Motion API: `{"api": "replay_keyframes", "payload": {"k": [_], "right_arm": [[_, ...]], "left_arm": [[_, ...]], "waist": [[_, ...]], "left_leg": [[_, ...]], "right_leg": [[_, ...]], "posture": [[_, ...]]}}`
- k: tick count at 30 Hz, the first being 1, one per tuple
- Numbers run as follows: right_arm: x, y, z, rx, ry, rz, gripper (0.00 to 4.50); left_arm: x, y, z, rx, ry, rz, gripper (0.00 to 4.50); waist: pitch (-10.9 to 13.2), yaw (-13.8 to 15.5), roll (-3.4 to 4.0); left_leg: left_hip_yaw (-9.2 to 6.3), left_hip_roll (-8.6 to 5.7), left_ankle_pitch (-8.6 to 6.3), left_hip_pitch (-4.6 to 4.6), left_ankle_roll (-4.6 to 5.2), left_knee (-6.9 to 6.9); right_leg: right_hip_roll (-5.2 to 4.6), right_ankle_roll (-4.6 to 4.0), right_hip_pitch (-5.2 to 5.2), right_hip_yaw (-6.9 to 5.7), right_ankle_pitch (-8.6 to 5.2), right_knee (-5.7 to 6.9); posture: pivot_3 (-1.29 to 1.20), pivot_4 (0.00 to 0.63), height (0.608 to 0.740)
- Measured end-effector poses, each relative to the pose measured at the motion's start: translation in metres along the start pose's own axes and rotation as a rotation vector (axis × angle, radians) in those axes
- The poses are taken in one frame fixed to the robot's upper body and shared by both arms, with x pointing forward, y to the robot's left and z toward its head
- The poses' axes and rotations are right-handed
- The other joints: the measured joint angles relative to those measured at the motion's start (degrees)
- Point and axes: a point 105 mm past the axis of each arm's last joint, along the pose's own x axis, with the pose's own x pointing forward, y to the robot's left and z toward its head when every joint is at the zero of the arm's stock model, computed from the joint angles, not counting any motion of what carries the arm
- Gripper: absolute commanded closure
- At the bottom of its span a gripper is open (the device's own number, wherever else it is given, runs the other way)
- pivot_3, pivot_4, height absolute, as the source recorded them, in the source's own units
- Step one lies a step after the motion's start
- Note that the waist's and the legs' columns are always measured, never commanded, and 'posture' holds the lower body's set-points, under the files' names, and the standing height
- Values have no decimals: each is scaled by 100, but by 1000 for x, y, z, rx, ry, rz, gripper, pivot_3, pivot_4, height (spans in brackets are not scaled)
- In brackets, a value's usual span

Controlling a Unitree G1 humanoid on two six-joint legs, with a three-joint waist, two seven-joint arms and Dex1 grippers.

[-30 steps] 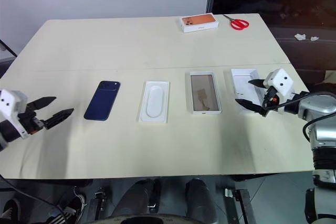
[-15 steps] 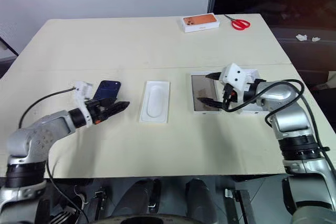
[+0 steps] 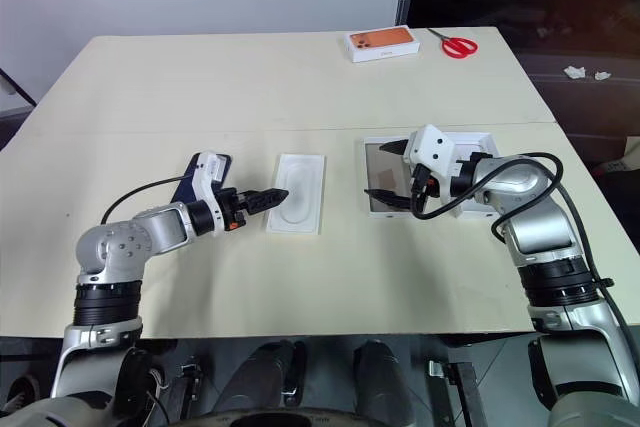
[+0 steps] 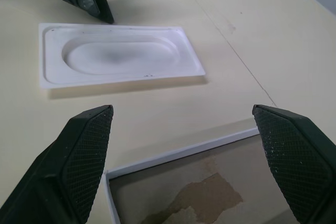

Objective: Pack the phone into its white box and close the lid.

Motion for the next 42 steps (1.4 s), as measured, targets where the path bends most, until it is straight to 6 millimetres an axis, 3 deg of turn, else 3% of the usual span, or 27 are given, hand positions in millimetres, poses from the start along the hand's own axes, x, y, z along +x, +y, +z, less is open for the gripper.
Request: {"api": "replay_keyframes", "payload": {"k": [4, 10, 18, 23, 28, 31, 38, 42], "right_arm": [[0, 1, 0, -10, 2, -2, 0], [0, 2, -3, -8, 14, -6, 0], [-1, 3, -4, -17, 23, -5, 0], [-5, 15, -24, 66, 109, 58, 0], [2, 31, -47, 120, 221, 139, 0], [3, 29, -54, 134, 260, 157, 844], [7, 31, -61, 45, 309, 219, 4354], [15, 36, -57, 58, 276, 241, 4435]], "left_arm": [[7, 1, -4, -60, -8, -13, 1253], [18, 1, -15, -206, -18, -42, 4481], [10, 5, -5, -334, -77, -54, 4481], [-3, 13, 2, -370, -93, -25, 4481], [-11, 6, 19, -363, -133, -47, 4481], [-12, 3, 23, -344, -141, -43, 4500], [-14, -4, 30, -305, -155, -34, 4500], [-14, -7, 37, -292, -178, -35, 4500]], "waist": [[-1, 9, 1], [0, 20, -2], [-1, -22, 0], [1, -12, -3], [2, -2, -5], [3, -8, -7], [6, -10, -13], [7, -19, -15]], "left_leg": [[0, 0, 0, 1, 0, 4], [-1, -1, 0, -1, 0, 11], [-2, 2, 0, 0, 0, 14], [-3, 2, 0, 0, 0, 16], [-2, 0, 1, -3, -4, 22], [-1, 0, 6, -3, -13, 25], [-1, 1, 10, -3, -22, 26], [-2, 1, 12, -3, -25, 26]], "right_leg": [[0, 0, 4, -1, 0, 0], [-1, 0, 6, -2, 0, 0], [3, 0, 5, -3, 0, 4], [3, 0, 6, -4, 0, 4], [2, 1, 7, -4, 0, 4], [2, 1, 8, -3, 0, 4], [3, 1, 9, -4, 0, 4], [4, 1, 8, -3, 0, 4]], "posture": [[0, 150, 740], [0, 150, 740], [0, 150, 740], [0, 150, 740], [0, 150, 740], [0, 150, 740], [0, 150, 740], [0, 150, 740]]}}
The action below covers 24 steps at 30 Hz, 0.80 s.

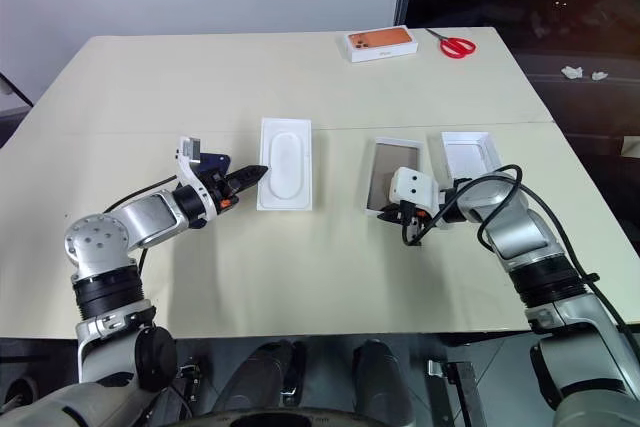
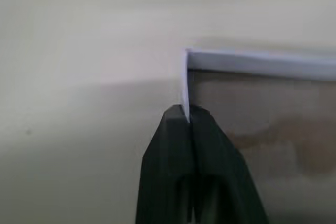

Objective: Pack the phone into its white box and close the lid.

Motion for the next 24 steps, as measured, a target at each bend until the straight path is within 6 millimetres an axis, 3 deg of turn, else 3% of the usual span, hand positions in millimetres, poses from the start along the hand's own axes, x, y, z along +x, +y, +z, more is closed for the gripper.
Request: {"api": "replay_keyframes", "payload": {"k": [7, 10, 15, 20, 24], "right_arm": [[52, 36, 66, -45, -209, 110, 4435], [57, 40, 75, -34, -230, 100, 3546], [57, 37, 76, -26, -226, 72, 1102], [32, 26, 63, -12, -180, 48, 1102], [-14, 6, 28, 0, -43, -16, 1102]], "left_arm": [[7, -14, 10, 11, -36, -34, 4500], [7, -13, 10, 7, -41, -29, 4500], [8, -11, 0, -21, -18, -26, 4500], [12, -14, -12, -29, 9, -31, 4500], [15, -11, -28, -37, 52, -12, 4500]], "waist": [[2, 2, -3], [3, 47, -5], [3, 90, -5], [3, 126, -6], [6, 139, -11]], "left_leg": [[-1, 0, 3, -2, -6, 3], [-5, -6, 2, -4, -3, 14], [-4, -7, -2, -4, 3, 15], [-1, -8, -5, -5, 8, 17], [-1, -8, -19, -6, 32, 18]], "right_leg": [[1, 0, -5, 2, 0, 3], [-2, 0, 2, -2, 0, 2], [-1, 0, 0, -1, 0, 2], [-4, 0, 3, 1, 0, 1], [-5, 0, 9, -2, 0, -4]], "posture": [[0, 150, 740], [0, 150, 740], [0, 150, 740], [0, 150, 740], [0, 150, 740]]}}
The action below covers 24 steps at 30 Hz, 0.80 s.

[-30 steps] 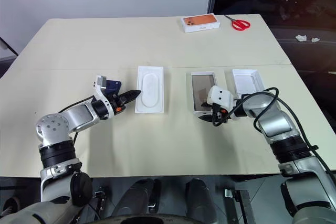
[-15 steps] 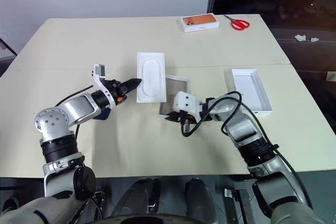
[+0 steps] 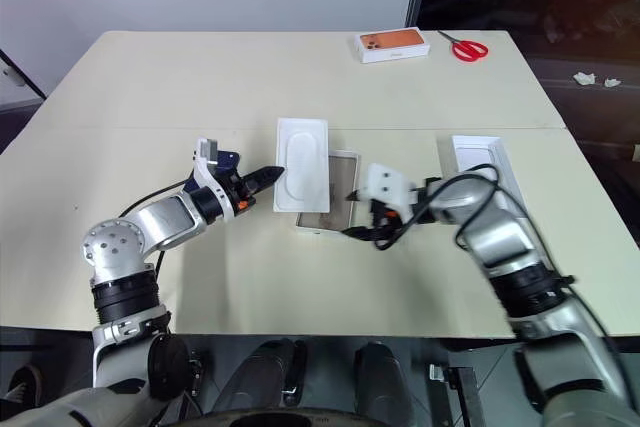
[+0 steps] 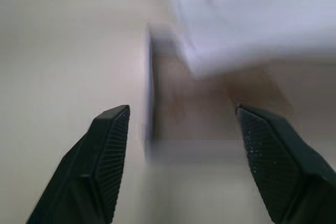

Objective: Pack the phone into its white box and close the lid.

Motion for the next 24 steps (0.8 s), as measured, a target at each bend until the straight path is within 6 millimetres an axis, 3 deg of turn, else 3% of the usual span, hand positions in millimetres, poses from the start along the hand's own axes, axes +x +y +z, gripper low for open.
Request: {"api": "replay_keyframes", "payload": {"k": [3, 8, 9, 11, 16, 20, 23, 24], "right_arm": [[-13, -11, -12, 11, 27, -53, 1102], [-6, -13, -9, 2, -8, -72, 1102], [-4, -13, -7, 2, -18, -75, 1069], [-1, -12, -6, 2, -25, -75, 1069], [2, -14, -2, 0, -45, -90, 1069], [8, -19, 12, -10, -98, -115, 1069], [16, -26, 34, 7, -190, -138, 1069], [17, -28, 42, 14, -221, -144, 1319]], "left_arm": [[5, 0, -6, 18, 28, 13, 4500], [12, 0, -14, 46, 70, 27, 4500], [13, 0, -14, 48, 73, 27, 3869], [14, 0, -15, 45, 80, 26, 3124], [13, 4, -15, 77, 98, 57, 654], [11, 4, -12, 92, 93, 56, 654], [11, -1, -5, 105, 69, 42, 654], [11, -3, -1, 116, 56, 37, 630]], "waist": [[2, -42, -2], [2, -67, -2], [2, -52, -2], [2, -17, -2], [3, -2, -4], [3, -26, -4], [3, -33, -4], [3, -28, -4]], "left_leg": [[3, 9, 0, 1, -1, -5], [3, 10, 13, 1, -22, -9], [3, 9, 13, 1, -22, -8], [3, 7, 12, 1, -21, -6], [3, 5, 12, 0, -21, -3], [2, 7, 12, 0, -21, -5], [1, 8, 14, 0, -24, -7], [1, 8, 15, 0, -25, -8]], "right_leg": [[6, 0, -4, 2, 0, 2], [7, 0, -9, 3, 0, 3], [6, 0, -7, 3, 0, 3], [4, 0, -7, 3, 0, 3], [3, 0, -5, 3, 0, 2], [5, 0, -7, 3, 0, 2], [6, 0, -10, 3, 0, 3], [5, 0, -10, 3, 0, 3]], "posture": [[0, 150, 740], [0, 150, 740], [0, 150, 740], [0, 150, 740], [0, 150, 740], [0, 150, 740], [0, 150, 740], [0, 150, 740]]}}
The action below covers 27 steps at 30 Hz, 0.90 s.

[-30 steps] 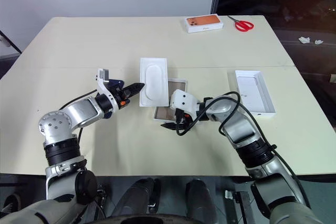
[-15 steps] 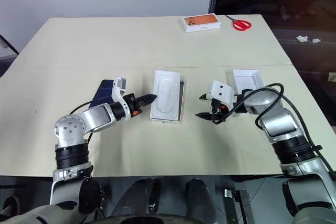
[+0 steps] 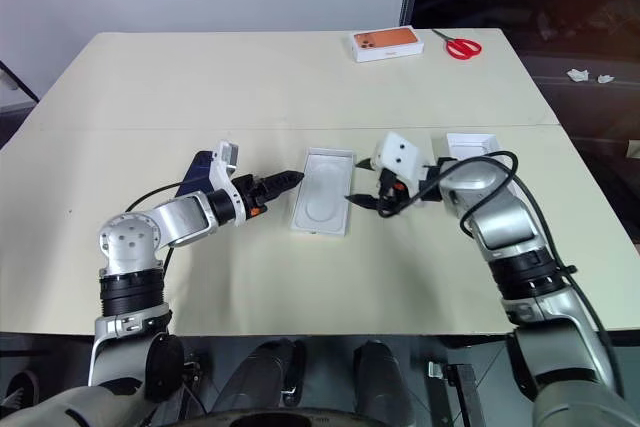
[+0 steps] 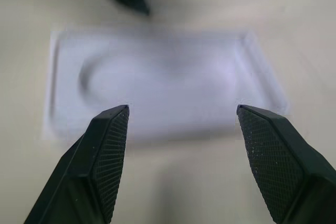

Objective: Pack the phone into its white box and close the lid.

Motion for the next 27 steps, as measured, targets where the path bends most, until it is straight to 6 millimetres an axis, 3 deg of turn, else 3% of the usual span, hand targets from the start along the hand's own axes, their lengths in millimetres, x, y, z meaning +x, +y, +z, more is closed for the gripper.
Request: {"api": "replay_keyframes", "payload": {"k": [2, 7, 14, 21, 27], "right_arm": [[4, -1, 12, 26, -52, -6, 1958], [22, 11, 23, 24, -87, 21, 4408], [54, 34, -27, -66, 167, 91, 4469], [75, 23, -25, -100, 180, 53, 4469], [79, 8, -29, -153, 204, -10, 4469]], "left_arm": [[-4, -4, 9, 32, -41, -15, 621], [-21, -4, 32, 193, -161, -5, 621], [-43, 10, 34, 407, -186, 12, 621], [-42, 17, 24, 492, -168, 28, 621], [-37, 17, 14, 485, -153, 19, 621]], "waist": [[0, 9, -1], [-1, 8, 1], [2, -8, 4], [1, -25, 4], [1, -26, 4]], "left_leg": [[0, -1, 0, -1, 0, 0], [1, -2, 0, -1, 0, -1], [3, -2, -1, -1, 1, -7], [-1, -2, -7, 0, 11, -10], [-2, -3, -6, 0, 11, -11]], "right_leg": [[-1, 0, 1, 0, 0, -2], [-2, -1, 1, 1, 0, -4], [-3, -2, -6, 2, 0, -4], [-3, -2, -6, 1, 0, -3], [-2, -2, -6, -1, 0, -2]], "posture": [[0, 150, 740], [0, 150, 740], [0, 150, 740], [0, 150, 740], [0, 150, 740]]}}
